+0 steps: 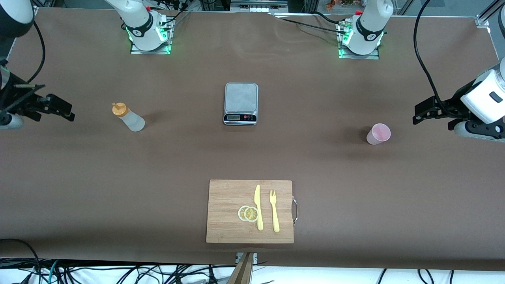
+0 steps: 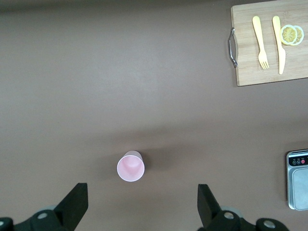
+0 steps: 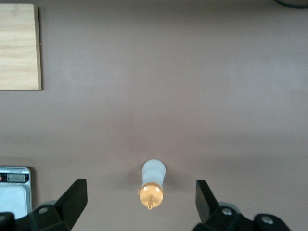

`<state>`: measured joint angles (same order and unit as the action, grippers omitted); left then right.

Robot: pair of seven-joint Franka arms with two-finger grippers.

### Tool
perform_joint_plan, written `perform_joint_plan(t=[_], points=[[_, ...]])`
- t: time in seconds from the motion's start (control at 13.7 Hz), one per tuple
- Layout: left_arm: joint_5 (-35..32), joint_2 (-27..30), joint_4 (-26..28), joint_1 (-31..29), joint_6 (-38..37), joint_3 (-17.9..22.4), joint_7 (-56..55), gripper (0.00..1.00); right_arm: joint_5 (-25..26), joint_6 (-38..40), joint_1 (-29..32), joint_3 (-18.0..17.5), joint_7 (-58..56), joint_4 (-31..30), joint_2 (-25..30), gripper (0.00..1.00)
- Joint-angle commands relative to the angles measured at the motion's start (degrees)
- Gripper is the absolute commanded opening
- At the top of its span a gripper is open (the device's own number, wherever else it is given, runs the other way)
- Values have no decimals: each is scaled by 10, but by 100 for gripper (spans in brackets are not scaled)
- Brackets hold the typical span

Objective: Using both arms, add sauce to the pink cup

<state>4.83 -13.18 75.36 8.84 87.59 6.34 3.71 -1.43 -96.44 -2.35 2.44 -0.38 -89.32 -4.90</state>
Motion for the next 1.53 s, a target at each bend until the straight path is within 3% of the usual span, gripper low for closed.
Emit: perform_joint_plan(t=[0.0, 1.46], points=[[-4, -7, -18, 3, -13, 3, 11, 100, -7, 25, 4, 2, 0, -14, 16, 100], [-3, 1, -16, 4, -16, 2, 9, 100, 3, 18, -3, 5, -6, -2, 15, 100]])
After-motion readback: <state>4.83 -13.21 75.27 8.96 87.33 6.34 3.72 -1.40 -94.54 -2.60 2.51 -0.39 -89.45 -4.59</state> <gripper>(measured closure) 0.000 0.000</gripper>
